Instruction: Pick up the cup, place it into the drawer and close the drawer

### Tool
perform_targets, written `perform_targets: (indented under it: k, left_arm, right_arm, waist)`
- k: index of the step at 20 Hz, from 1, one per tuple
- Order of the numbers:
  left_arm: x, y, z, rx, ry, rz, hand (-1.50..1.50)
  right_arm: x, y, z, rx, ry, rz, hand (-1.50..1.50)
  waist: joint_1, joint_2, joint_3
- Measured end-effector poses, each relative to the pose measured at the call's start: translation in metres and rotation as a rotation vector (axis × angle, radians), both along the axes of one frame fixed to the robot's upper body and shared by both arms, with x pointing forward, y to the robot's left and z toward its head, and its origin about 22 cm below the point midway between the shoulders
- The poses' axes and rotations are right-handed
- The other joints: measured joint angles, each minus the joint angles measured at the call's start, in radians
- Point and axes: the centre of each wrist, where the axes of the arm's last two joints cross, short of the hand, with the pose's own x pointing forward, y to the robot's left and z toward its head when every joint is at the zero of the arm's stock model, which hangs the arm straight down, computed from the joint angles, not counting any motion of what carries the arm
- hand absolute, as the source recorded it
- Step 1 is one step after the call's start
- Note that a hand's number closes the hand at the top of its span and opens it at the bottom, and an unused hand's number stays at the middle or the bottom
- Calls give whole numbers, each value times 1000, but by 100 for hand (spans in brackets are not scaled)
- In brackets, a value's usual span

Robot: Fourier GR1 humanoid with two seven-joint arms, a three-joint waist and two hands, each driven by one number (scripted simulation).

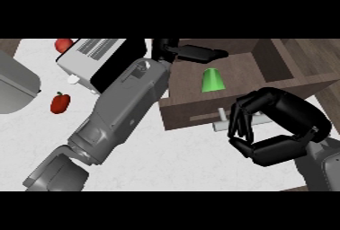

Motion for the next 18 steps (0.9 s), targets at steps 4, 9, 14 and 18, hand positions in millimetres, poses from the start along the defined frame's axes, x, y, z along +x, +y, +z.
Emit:
perform_targets:
  k: [4, 9, 14, 18]
  left_arm:
    - [2, 2, -2, -24, -2, 34, -150]
    - [3, 12, -13, -68, 8, 51, -150]
    - [1, 18, -23, -120, 0, 46, -150]
    - [0, 29, -30, -154, -3, 40, -150]
  right_arm:
    - [-8, -6, -4, -192, -7, -24, -150]
    - [-15, 0, -26, -382, -60, -131, -150]
    - [-3, 8, -74, -515, -33, -203, -150]
    - [13, 14, -115, -614, -11, -193, 150]
  waist:
    - [37, -8, 1]
    - [95, -16, 1]
    - [147, -20, 1]
    - [180, -23, 2]
